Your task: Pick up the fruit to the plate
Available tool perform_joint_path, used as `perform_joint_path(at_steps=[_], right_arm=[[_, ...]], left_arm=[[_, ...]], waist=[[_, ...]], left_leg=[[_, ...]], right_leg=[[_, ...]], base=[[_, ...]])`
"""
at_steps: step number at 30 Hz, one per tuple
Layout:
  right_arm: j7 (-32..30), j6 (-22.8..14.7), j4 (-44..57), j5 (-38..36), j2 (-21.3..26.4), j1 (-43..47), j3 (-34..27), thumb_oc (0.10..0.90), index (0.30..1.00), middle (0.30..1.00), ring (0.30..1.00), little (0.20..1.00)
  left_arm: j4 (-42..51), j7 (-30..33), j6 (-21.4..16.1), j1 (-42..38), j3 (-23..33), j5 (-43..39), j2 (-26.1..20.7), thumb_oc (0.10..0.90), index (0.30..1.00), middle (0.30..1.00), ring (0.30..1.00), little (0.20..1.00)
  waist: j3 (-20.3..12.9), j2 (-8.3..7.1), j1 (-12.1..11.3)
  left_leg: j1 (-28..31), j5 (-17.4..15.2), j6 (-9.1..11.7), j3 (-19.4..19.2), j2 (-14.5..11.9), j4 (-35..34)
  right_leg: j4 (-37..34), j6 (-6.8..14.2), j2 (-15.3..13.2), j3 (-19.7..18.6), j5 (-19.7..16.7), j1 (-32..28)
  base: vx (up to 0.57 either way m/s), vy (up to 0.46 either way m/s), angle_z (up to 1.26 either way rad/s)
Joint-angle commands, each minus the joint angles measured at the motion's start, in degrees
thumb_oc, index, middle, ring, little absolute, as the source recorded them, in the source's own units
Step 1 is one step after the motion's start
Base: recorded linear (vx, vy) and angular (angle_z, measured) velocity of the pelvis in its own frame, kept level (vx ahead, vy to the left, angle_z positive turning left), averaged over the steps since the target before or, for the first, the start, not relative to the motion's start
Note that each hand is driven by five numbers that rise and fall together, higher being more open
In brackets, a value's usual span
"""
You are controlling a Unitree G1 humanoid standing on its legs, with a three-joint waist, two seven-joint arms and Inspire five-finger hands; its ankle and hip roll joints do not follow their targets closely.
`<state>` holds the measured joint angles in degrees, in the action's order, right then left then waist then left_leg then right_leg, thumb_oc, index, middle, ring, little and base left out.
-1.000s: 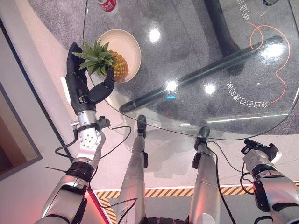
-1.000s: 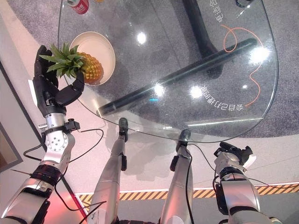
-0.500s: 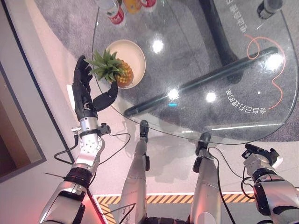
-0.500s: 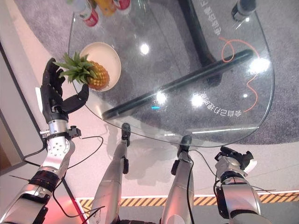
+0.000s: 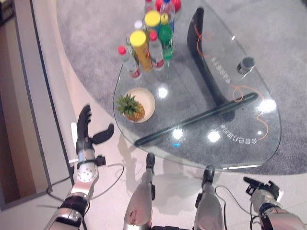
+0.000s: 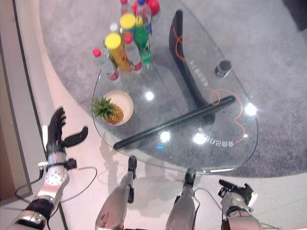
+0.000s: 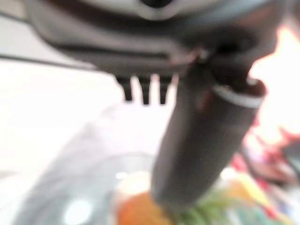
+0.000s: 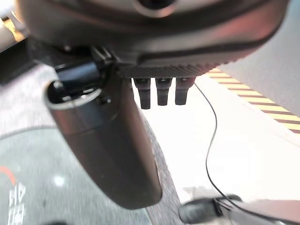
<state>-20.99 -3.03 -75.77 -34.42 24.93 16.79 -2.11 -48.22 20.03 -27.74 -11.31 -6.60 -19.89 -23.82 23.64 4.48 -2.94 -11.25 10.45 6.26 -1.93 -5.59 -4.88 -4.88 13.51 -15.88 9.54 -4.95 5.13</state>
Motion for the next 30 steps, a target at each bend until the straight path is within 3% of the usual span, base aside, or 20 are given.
perform_joint_path(at_steps=[1, 4, 7, 12, 15, 30], right_arm=[[3.45, -0.54, -1.12, 5.56, -0.83, -6.30, 1.05, 0.800, 0.900, 0.900, 0.900, 0.900], [7.00, 0.10, -2.24, 9.08, -1.62, -8.60, 1.64, 0.800, 0.900, 0.900, 0.900, 0.900], [12.12, 1.73, -2.91, 12.88, -2.88, -10.46, 3.10, 0.800, 0.900, 0.900, 0.900, 0.900], [17.35, 4.24, -3.86, 15.91, -4.20, -11.79, 4.84, 0.800, 0.900, 0.900, 0.900, 0.900], [20.78, 6.16, -4.79, 19.04, -5.12, -12.40, 6.04, 0.800, 0.900, 0.900, 0.900, 0.900], [23.55, 9.08, -6.11, 23.19, -6.21, -12.02, 8.27, 0.800, 0.900, 0.900, 0.900, 0.900]], left_arm=[[-8.30, -5.76, 0.96, 0.54, 3.49, -3.99, 0.34, 0.800, 0.900, 0.900, 0.900, 0.900], [-14.01, -8.13, 3.97, 2.28, 3.65, -2.28, 2.02, 0.800, 0.900, 0.900, 0.900, 0.900], [-20.01, -15.28, 9.78, 4.02, 3.20, 0.04, 3.19, 0.800, 0.900, 0.900, 0.900, 0.900], [-25.32, -22.45, 16.10, 5.11, 2.56, 1.95, 3.95, 0.800, 0.900, 0.900, 0.900, 0.900], [-27.57, -29.01, 21.96, 5.80, 1.68, 3.98, 4.89, 0.800, 0.900, 0.900, 0.900, 0.900], [-29.68, -34.64, 27.66, 5.07, -2.81, 9.98, 6.10, 0.800, 0.900, 0.900, 0.900, 0.900]], waist=[[-7.84, -3.96, -0.11], [-10.81, -4.18, 0.40], [-13.82, -4.35, 1.10], [-16.57, -4.26, 1.89], [-18.22, -4.11, 2.65], [-20.74, -3.82, 3.62]], left_leg=[[2.32, -3.21, 3.00, -2.20, -3.95, 0.09], [4.80, -3.49, 3.21, -2.67, -4.62, -0.12], [7.01, -3.81, 3.45, -3.69, -5.24, -0.12], [9.23, -4.19, 3.85, -4.59, -5.86, -0.12], [11.28, -4.73, 4.10, -5.76, -6.37, -0.12], [15.22, -6.56, 3.93, -7.51, -6.90, -0.12]], right_leg=[[2.11, -0.85, -0.51, 1.91, -2.76, 1.76], [0.97, -0.73, -0.34, 2.40, -3.05, -0.97], [0.52, -0.68, -0.09, 2.55, -2.91, -3.13], [0.05, -0.65, 0.21, 2.88, -2.46, -5.35], [-0.12, -0.54, 0.23, 2.93, -2.09, -6.77], [-0.12, -0.13, -0.14, 3.37, -1.48, -9.14]], base=[[0.20, 0.027, -0.10], [0.20, 0.029, -0.01], [0.18, 0.045, 0.07], [0.13, 0.040, -0.02], [0.11, 0.049, -0.03], [0.04, 0.008, -0.03]])
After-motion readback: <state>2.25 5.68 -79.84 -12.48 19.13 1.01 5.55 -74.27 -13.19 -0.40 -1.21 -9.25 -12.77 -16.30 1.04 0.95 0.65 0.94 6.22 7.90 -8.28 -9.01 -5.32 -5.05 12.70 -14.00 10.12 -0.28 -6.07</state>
